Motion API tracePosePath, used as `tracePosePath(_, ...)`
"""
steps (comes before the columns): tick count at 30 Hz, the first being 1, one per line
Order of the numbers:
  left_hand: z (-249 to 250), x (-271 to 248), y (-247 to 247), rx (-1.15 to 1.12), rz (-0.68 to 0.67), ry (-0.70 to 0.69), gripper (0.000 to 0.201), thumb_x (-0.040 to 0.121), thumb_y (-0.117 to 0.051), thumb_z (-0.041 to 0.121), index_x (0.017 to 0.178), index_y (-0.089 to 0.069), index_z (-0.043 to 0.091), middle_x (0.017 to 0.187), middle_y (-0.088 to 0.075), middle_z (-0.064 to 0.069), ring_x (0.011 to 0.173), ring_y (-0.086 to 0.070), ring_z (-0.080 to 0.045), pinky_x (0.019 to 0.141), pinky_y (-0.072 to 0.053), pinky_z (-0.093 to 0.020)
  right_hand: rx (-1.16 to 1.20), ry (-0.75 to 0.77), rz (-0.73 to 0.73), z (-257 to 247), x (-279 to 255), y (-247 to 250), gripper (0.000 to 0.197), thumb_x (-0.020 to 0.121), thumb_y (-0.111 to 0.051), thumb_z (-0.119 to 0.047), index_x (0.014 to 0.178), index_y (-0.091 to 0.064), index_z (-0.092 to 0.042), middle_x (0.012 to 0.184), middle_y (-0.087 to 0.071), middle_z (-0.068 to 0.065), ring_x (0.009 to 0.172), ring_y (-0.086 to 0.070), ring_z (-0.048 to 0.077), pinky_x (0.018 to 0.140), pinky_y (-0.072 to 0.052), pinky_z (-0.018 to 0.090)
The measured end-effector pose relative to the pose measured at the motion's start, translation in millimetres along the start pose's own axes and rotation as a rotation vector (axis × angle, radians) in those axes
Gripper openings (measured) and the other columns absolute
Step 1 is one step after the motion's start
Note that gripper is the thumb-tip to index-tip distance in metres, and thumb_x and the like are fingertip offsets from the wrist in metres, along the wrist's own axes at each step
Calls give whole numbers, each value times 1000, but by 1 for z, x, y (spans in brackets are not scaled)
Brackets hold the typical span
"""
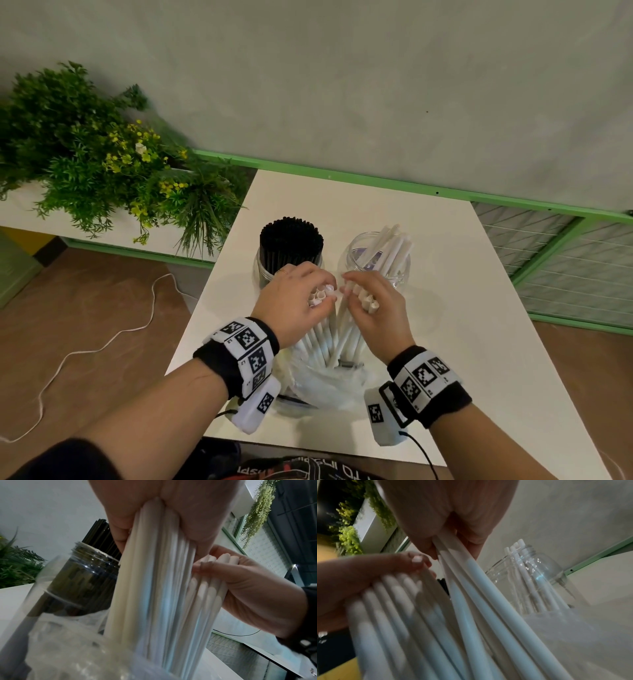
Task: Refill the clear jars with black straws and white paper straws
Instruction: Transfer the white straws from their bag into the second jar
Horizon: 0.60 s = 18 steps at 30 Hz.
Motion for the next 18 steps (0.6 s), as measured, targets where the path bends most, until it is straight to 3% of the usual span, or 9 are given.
tracePosePath(3,-1,1,0,0,9,-6,40,84,-38,52,105,-63,29,99,-55,13,87,-46,-13,79,-31,-23,91,-62,-11,3,15,15,28,91,-60,-7,112,-64,-25,105,-62,-2,100,-64,15,88,-49,24)
tracePosePath(7,2,4,1,-12,33,-3,43,83,-37,52,104,-64,25,97,-56,11,85,-45,-12,79,-26,-20,176,-134,-4,1,40,39,27,93,-54,5,109,-63,-15,106,-64,8,102,-66,16,86,-44,10)
tracePosePath(10,3,6,-2,-15,36,19,45,82,-37,54,105,-65,26,100,-57,11,87,-46,-12,80,-28,-21,214,-157,-8,-1,54,52,24,95,-52,3,109,-61,-13,110,-63,8,97,-68,13,83,-44,11)
tracePosePath(18,4,8,-2,-21,55,32,42,81,-39,52,102,-65,26,100,-58,11,88,-48,-12,83,-29,-22,306,-116,122,-21,100,119,22,96,-51,0,107,-58,-17,106,-62,9,96,-70,19,87,-55,41)
Point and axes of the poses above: each hand's wrist, its own x-axis towards the middle knuckle, its own y-axis out of the back of the hand, z = x × y, the point moved 7 cm from there along x, towards the middle knuckle
